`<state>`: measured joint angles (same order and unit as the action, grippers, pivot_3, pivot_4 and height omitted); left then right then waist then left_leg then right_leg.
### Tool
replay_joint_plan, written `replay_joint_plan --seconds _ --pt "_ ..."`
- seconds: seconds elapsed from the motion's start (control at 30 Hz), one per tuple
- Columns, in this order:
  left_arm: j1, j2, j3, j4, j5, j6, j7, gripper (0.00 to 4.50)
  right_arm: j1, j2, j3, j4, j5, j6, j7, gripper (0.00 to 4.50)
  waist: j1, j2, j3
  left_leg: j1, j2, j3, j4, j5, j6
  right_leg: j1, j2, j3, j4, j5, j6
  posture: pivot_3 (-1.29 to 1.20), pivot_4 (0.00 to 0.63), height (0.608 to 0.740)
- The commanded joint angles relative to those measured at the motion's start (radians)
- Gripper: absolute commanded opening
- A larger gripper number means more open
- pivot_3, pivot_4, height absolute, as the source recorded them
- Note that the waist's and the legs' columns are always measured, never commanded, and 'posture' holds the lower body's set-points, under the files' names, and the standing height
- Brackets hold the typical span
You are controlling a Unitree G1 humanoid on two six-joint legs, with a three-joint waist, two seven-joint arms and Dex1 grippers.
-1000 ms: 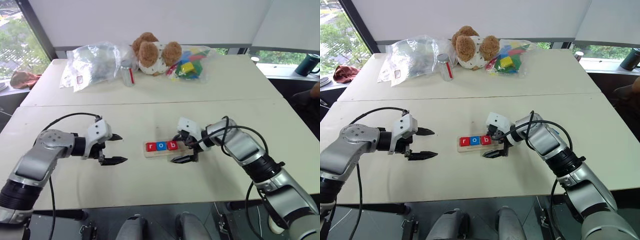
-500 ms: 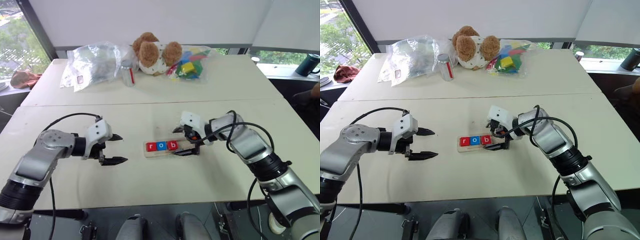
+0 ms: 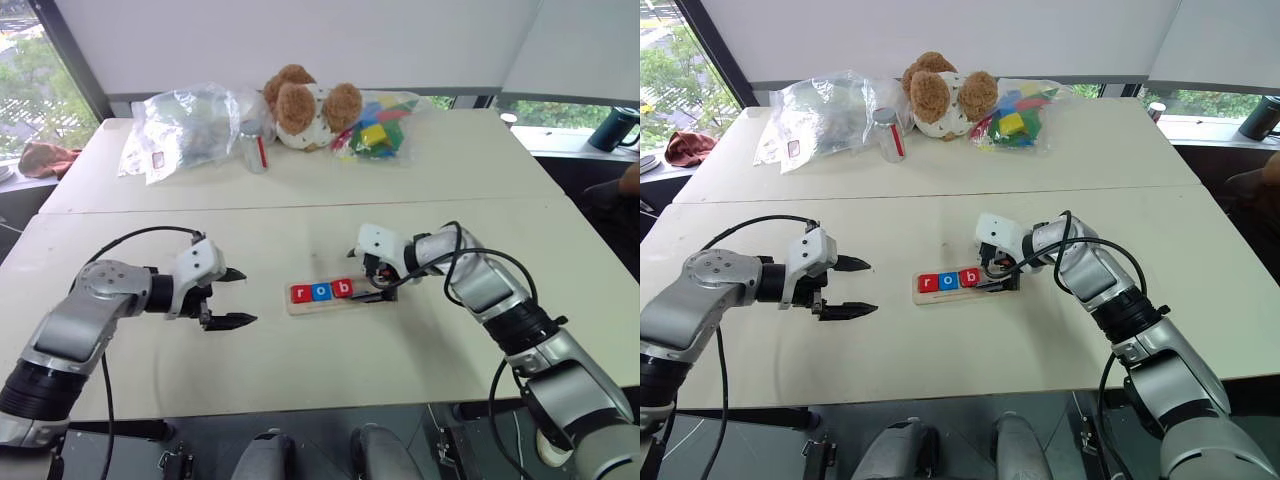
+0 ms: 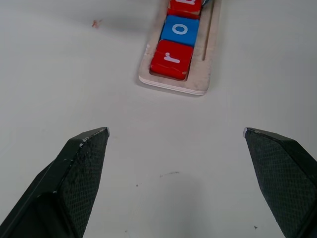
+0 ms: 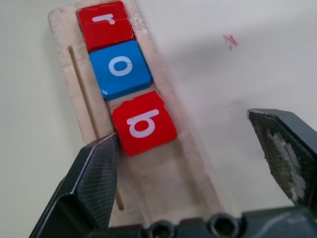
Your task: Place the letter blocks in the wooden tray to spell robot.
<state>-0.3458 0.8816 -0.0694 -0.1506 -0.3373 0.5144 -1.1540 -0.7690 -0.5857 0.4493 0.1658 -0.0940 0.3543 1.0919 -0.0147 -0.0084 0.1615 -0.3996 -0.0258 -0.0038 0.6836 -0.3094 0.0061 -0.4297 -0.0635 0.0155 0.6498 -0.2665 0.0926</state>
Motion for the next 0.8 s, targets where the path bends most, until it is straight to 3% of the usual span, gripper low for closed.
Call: replay_joint_plan --seconds 0.03,0.3,0.8 --pt "0.005 0.004 0.016 -0.029 -0.008 0.000 0.004 4.50 -0.026 0.017 -0.013 -0.001 -0.014 -0.012 -0.010 4.47 -0.001 0.000 0.000 0.000 0.000 0.000 0.000 0.000 0.000 0.000 0.000 0.000 0.000 0.000 0.000 0.00 0.150 0.740" --pt "0.006 0.004 0.019 -0.025 -0.009 0.001 0.006 4.50 -0.030 -0.010 -0.066 -0.089 0.056 0.065 0.058 4.47 0.000 0.000 0.000 0.000 0.000 0.000 0.000 0.000 0.000 0.000 0.000 0.000 0.000 0.000 0.000 0.00 0.150 0.740" --pt "-0.012 0.000 0.016 -0.003 -0.005 -0.006 0.004 4.50 -0.093 0.016 -0.057 0.200 -0.039 -0.089 -0.009 4.47 -0.004 0.000 0.000 0.000 0.000 0.000 0.000 0.002 -0.004 0.000 0.000 0.000 0.000 0.000 0.000 0.00 0.150 0.740"
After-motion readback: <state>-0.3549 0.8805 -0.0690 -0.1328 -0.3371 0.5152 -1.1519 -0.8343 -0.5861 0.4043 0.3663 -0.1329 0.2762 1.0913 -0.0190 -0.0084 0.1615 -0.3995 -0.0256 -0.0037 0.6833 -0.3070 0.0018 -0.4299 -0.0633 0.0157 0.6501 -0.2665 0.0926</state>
